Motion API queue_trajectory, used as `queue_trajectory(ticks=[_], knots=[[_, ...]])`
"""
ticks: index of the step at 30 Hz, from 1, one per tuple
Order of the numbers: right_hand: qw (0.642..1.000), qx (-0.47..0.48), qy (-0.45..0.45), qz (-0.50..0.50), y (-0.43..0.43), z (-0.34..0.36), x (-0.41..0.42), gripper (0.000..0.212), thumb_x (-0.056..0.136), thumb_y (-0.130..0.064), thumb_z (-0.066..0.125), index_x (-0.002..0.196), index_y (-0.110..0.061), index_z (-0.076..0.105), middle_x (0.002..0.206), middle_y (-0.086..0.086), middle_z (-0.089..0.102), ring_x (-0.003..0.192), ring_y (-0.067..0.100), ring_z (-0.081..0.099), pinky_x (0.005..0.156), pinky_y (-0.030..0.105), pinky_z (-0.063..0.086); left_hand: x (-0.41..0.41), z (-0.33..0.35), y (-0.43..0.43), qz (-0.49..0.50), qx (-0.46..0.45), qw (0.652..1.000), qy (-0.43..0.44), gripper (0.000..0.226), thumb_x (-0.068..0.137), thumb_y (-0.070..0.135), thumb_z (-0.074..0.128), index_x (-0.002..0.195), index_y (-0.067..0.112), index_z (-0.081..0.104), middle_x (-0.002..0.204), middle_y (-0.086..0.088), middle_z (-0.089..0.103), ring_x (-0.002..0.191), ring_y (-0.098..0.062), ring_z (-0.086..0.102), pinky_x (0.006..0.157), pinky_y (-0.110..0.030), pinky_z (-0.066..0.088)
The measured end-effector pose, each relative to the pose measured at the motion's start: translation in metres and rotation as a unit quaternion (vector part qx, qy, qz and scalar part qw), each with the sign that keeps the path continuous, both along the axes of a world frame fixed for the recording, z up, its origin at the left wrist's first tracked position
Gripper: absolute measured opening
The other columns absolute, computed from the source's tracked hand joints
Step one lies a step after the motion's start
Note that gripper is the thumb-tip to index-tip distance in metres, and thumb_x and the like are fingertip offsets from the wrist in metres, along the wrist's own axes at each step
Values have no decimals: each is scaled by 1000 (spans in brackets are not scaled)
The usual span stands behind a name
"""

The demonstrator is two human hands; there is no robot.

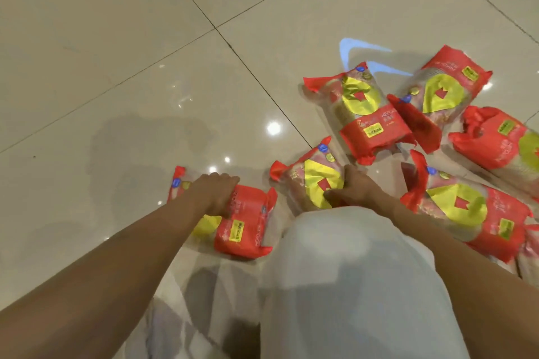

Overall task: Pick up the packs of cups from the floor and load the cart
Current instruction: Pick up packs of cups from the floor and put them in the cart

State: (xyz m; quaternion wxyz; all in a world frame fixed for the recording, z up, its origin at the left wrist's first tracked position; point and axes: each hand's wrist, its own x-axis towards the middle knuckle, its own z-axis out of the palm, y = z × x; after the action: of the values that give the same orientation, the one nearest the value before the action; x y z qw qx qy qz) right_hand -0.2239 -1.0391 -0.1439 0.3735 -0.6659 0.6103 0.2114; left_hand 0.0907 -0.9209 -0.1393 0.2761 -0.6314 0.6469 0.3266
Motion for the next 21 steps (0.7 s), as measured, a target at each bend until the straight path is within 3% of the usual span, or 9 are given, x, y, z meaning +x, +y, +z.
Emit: queue_trajectory(ticks=[3, 6, 9, 11, 13, 16, 19, 21], knots=[[996, 56, -38, -66, -10, -27, -4, 78, 70, -44, 89, 128, -6, 52, 128, 15, 62, 112, 30, 60, 93, 38, 50, 11, -22, 0, 27, 3, 999, 44, 80, 71, 48, 83, 139, 26, 49, 132, -3, 61, 119, -27, 56, 103, -43, 47], [992, 71, -43, -90, 0, -32, 5, 84, 54, -54, 66, 120, -3, 56, 119, 15, 63, 102, 23, 55, 80, 30, 39, 17, -22, 10, 59, -6, 996, 67, 76, 63, 55, 85, 126, 27, 52, 122, 1, 63, 111, -23, 57, 95, -41, 50], [990, 30, -66, -119, 19, -16, 17, 77, 51, -50, 75, 112, -8, 55, 106, 9, 62, 97, 28, 60, 70, 33, 41, 21, -6, 33, 104, -50, 992, 55, 76, 57, 67, 80, 117, 26, 56, 111, 2, 62, 105, -25, 59, 84, -39, 50], [991, -33, -83, -98, 22, 15, 26, 78, 51, -47, 79, 113, -9, 52, 108, 12, 61, 96, 29, 58, 71, 36, 45, 24, 19, 52, 209, -101, 971, 63, 79, 50, 76, 70, 110, 27, 56, 102, 2, 60, 98, -26, 61, 77, -38, 48], [985, -99, -112, -84, 15, 64, 39, 83, 53, -48, 82, 118, -7, 51, 113, 14, 58, 102, 32, 57, 80, 39, 48, 28, 59, 68, 363, -158, 913, 95, 84, 45, 81, 66, 107, 26, 56, 95, 3, 58, 88, -24, 59, 73, -37, 44], [965, -155, -192, -86, 1, 168, 65, 90, 60, -43, 90, 133, -10, 49, 123, 12, 59, 113, 30, 56, 91, 44, 50, 31, 141, 81, 543, -237, 790, 158, 83, 50, 69, 77, 116, 21, 59, 102, 2, 66, 92, -23, 64, 80, -40, 52], [946, -171, -257, -95, 4, 293, 96, 76, 55, -45, 90, 114, -16, 53, 107, 4, 60, 101, 27, 60, 73, 34, 46, 34, 254, 89, 628, -300, 684, 217, 67, 58, 56, 87, 112, 29, 57, 101, 10, 69, 93, -16, 68, 88, -46, 58], [933, -175, -295, -111, 15, 383, 113, 73, 50, -49, 87, 106, -22, 48, 102, 1, 59, 96, 26, 62, 71, 35, 50, 37, 340, 99, 653, -337, 632, 246, 61, 66, 49, 90, 114, 31, 57, 103, 15, 68, 94, -9, 68, 86, -41, 59]])
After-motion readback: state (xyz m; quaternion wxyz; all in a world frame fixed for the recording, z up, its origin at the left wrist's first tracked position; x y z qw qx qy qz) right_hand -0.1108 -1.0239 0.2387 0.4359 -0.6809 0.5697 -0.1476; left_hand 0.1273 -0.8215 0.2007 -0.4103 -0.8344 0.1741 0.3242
